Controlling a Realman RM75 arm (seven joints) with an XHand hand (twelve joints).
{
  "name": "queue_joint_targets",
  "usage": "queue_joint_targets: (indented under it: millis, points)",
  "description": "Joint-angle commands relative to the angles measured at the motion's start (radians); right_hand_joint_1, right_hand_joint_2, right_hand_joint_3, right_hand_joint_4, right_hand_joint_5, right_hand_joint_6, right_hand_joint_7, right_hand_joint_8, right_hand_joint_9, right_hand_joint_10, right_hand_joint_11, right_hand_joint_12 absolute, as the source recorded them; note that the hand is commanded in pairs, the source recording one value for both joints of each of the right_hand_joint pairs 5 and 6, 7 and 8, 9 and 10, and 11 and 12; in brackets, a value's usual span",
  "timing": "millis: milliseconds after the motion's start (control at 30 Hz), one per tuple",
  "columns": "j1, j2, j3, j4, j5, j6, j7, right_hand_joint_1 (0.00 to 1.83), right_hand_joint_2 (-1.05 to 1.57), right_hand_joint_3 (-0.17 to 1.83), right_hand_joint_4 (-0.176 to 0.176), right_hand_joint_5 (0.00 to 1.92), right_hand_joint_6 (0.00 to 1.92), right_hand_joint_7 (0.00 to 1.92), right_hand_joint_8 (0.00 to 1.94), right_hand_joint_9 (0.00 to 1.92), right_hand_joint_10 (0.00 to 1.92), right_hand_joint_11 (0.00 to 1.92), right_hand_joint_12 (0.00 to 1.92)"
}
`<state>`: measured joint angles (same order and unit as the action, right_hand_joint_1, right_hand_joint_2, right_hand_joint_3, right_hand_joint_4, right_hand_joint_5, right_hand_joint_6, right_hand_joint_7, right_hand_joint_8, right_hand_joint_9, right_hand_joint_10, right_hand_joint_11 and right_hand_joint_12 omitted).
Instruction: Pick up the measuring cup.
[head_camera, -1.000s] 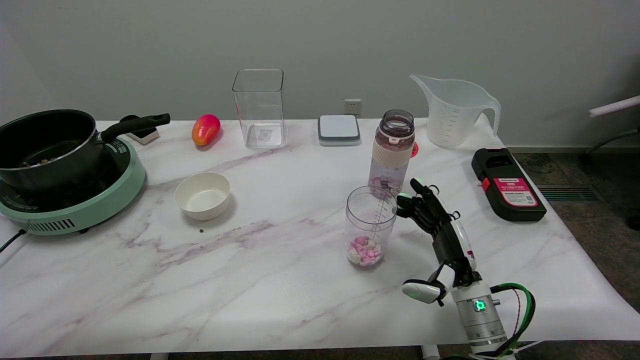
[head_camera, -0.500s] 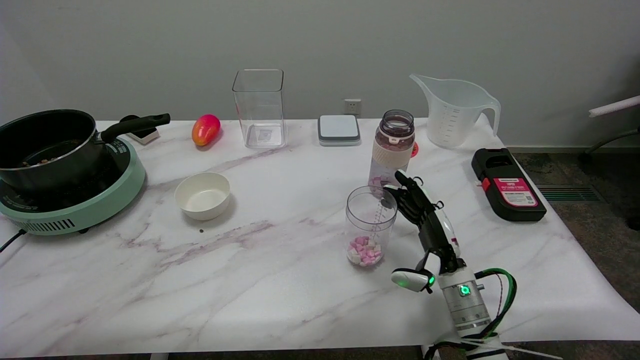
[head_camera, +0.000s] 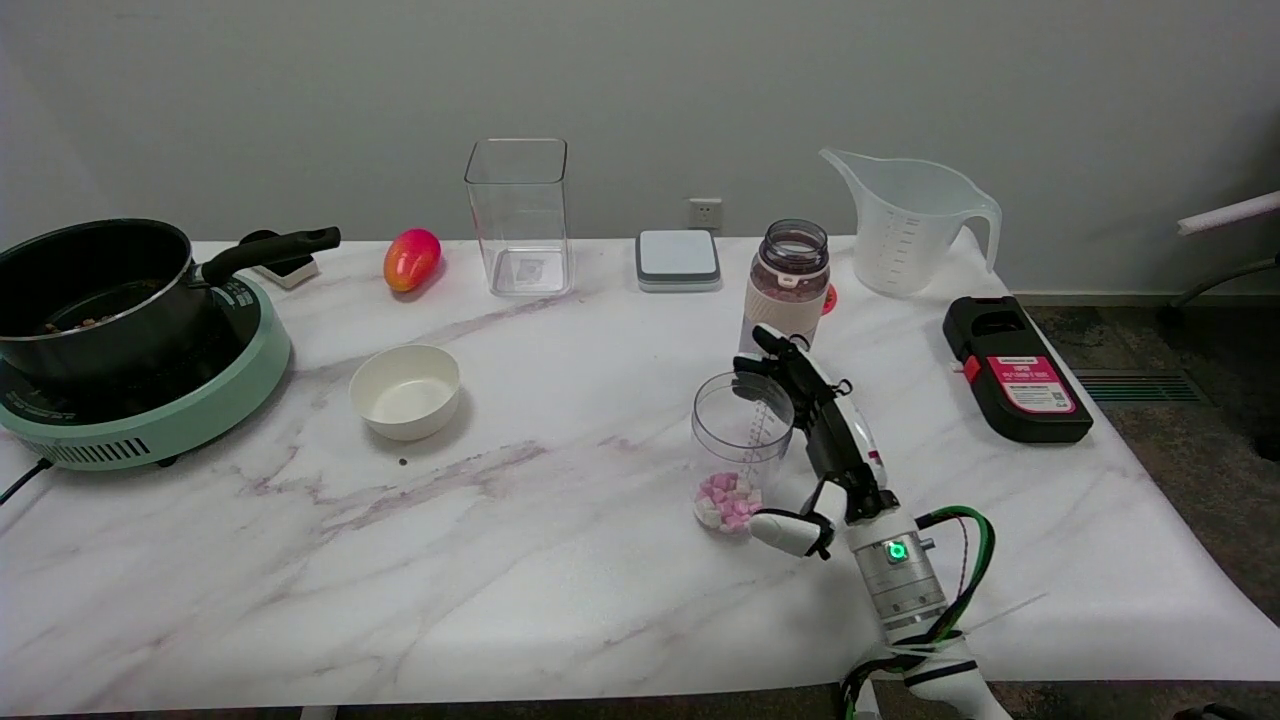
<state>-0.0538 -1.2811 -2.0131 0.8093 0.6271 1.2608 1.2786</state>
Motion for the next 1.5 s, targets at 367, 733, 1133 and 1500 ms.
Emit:
queue_joint_targets:
  millis: [367, 733, 1133, 1500]
  points:
    - [0.039, -0.028, -0.009, -0.005, -0.053, -0.055, 0.023, 1.23, -0.38, 1.34, 0.0, 0.41, 0.41, 0.5, 0.5, 0.47, 0.47, 0.49, 0.49]
    - [0.038, -0.028, -0.019, -0.01, -0.056, -0.048, 0.023, 1.28, -0.26, 1.32, 0.0, 0.44, 0.44, 0.51, 0.51, 0.49, 0.49, 0.5, 0.5]
    - [0.036, -0.029, -0.019, -0.009, -0.056, -0.049, 0.023, 1.34, 0.52, 0.69, 0.0, 0.67, 0.67, 1.01, 1.01, 1.02, 1.02, 0.92, 0.92]
    - [0.033, -0.029, -0.016, -0.009, -0.047, -0.03, 0.023, 1.31, 0.6, 0.52, 0.0, 0.78, 0.78, 1.16, 1.16, 1.12, 1.12, 0.93, 0.93]
